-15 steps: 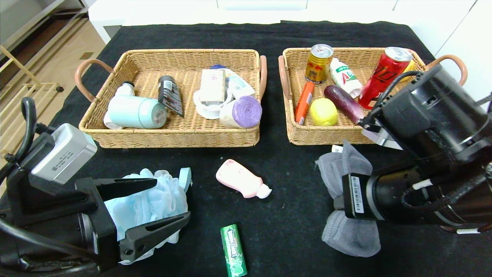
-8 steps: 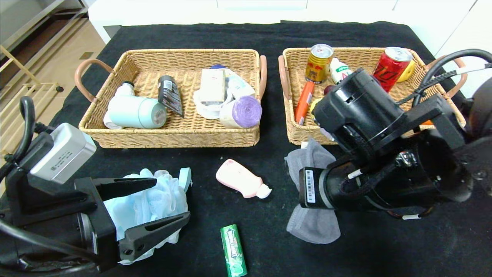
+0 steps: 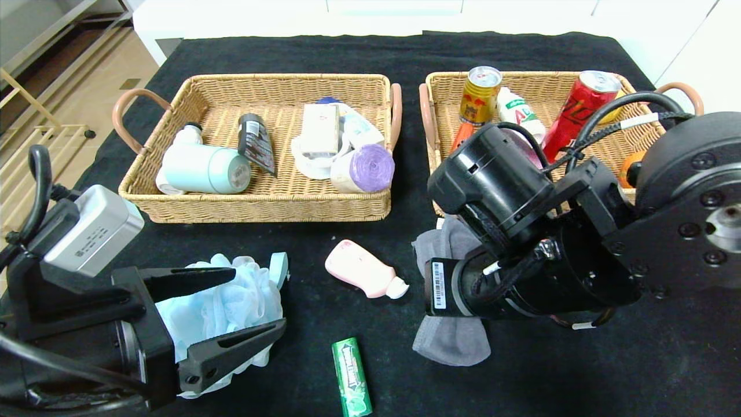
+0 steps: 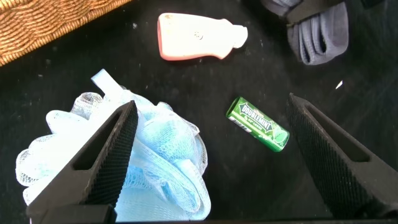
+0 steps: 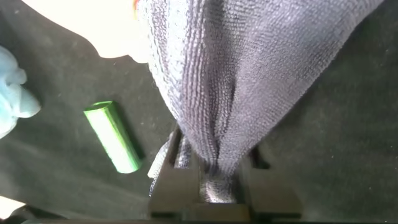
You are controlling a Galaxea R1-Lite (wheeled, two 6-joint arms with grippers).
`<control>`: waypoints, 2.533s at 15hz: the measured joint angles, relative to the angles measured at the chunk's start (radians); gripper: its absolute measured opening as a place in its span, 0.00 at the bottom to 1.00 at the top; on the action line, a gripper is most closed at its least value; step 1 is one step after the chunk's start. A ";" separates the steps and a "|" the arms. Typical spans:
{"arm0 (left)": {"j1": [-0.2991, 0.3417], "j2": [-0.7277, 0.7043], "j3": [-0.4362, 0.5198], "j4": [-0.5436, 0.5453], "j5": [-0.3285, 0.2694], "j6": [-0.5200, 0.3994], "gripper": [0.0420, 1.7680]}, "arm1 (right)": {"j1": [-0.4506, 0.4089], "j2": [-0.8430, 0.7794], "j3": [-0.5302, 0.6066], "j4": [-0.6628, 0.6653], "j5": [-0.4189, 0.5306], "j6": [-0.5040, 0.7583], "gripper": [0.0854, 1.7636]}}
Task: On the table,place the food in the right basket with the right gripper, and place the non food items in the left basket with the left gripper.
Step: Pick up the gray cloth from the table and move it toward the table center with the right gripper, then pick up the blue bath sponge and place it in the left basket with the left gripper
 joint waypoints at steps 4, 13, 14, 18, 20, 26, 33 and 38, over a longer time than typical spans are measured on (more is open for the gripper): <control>0.000 0.000 0.000 0.000 0.000 0.000 0.97 | 0.001 0.009 -0.004 0.000 0.000 0.003 0.52; 0.001 0.002 0.001 0.000 0.000 0.000 0.97 | 0.013 -0.002 -0.001 0.014 -0.002 -0.002 0.82; 0.003 0.002 0.001 0.000 0.000 0.000 0.97 | 0.017 -0.015 0.000 0.028 -0.007 -0.007 0.84; 0.002 -0.005 -0.005 0.000 0.011 -0.001 0.97 | 0.041 -0.116 0.063 0.022 -0.008 -0.130 0.89; 0.000 -0.016 -0.008 0.000 0.025 0.006 0.97 | 0.045 -0.189 0.168 -0.066 0.020 -0.226 0.91; 0.002 -0.025 -0.012 0.000 0.063 0.009 0.97 | -0.134 -0.448 0.589 -0.475 0.446 -0.721 0.94; -0.041 -0.040 -0.015 0.000 0.166 0.027 0.97 | -0.334 -0.687 0.894 -0.702 0.705 -0.947 0.96; -0.146 -0.059 -0.013 0.000 0.320 0.026 0.97 | -0.371 -0.714 1.106 -1.018 0.735 -0.948 0.96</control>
